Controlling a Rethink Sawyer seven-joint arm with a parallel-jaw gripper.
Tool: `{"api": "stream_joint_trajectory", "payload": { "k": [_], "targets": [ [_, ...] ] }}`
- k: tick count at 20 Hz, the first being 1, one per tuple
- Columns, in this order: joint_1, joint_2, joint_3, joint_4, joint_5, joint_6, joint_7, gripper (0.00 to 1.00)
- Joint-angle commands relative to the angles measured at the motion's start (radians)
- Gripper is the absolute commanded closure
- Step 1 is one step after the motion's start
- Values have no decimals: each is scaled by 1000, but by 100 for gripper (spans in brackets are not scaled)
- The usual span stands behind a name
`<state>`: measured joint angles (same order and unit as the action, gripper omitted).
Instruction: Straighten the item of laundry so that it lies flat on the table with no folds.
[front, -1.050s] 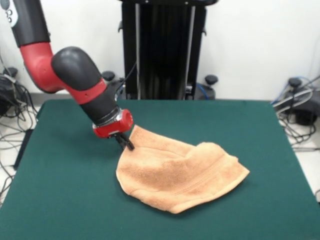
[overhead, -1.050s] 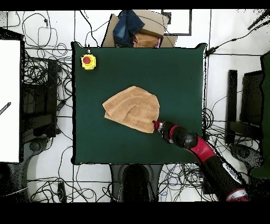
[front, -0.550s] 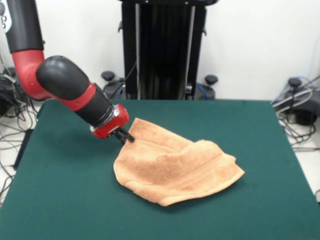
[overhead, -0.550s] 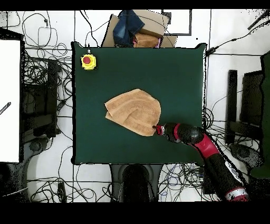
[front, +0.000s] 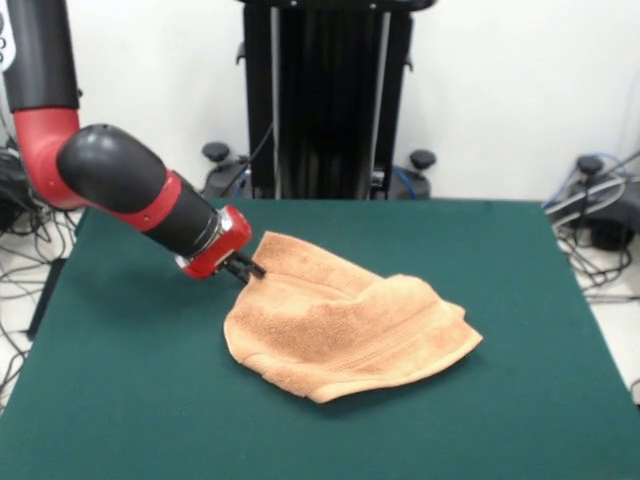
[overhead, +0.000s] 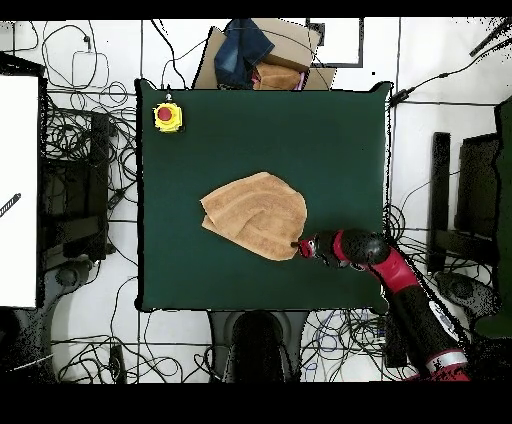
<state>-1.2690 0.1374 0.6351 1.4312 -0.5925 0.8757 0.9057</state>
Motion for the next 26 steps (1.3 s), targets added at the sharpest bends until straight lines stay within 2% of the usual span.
{"api": "stream_joint_trajectory", "payload": {
  "k": [1,9,13,15,18,21,24,26],
  "targets": [
    [54,54,-42,-149,14,92,-119,100],
    [61,59,-58,-162,18,132,-113,100],
    [97,15,-89,-164,31,230,-71,100],
    [83,-2,-123,-129,38,133,69,100],
    [71,-63,-213,-17,34,-119,379,100],
    [87,-150,-269,129,29,-283,524,100],
    [110,-209,-297,214,54,-338,551,100],
    [125,-236,-314,231,73,-340,539,100]
  ]
}}
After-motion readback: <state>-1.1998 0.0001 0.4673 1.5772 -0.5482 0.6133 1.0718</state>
